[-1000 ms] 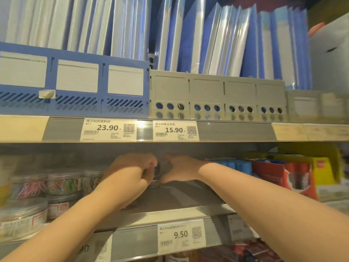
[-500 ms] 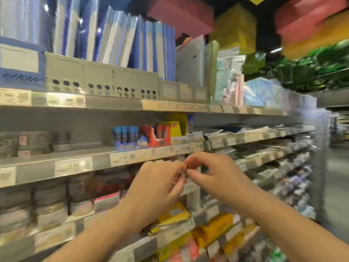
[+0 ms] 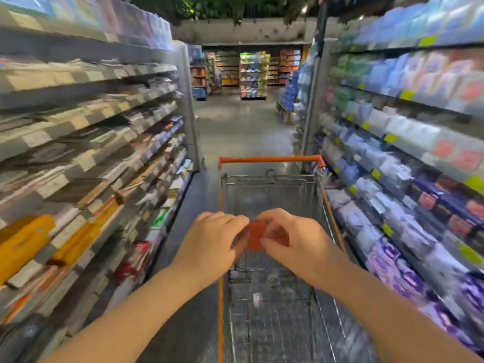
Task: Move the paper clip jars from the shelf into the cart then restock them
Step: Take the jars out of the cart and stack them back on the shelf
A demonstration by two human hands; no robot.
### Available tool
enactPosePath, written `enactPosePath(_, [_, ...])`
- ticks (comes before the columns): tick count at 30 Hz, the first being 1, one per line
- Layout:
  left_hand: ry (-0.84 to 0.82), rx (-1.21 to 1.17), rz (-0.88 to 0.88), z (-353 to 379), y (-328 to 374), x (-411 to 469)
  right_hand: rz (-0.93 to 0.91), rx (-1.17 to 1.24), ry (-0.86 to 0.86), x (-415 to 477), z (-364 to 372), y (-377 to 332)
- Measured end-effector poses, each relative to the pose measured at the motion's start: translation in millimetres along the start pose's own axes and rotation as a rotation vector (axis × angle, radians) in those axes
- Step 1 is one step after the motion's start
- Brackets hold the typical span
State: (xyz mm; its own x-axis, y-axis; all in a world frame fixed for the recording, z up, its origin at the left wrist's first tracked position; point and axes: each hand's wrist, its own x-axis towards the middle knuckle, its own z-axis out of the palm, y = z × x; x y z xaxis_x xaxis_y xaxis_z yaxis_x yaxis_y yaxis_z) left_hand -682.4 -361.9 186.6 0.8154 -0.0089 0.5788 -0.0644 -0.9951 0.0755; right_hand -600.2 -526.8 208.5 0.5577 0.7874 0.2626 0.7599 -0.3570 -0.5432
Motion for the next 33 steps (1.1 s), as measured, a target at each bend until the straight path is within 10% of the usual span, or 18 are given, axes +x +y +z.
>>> enactPosePath(12, [-0.38, -0.275, -0.006, 200, 16, 38, 0.532, -0.008, -0.04, -28, 53, 179])
enactPosePath(25, [-0.894, -0.346, -0.559, 404, 31, -80, 0.961, 0.021, -0.637, -62, 253, 339])
enactPosePath(33, [-1.453, -0.411, -0.322, 478, 72, -196, 0.947, -0.175, -0.853, -128, 319, 370])
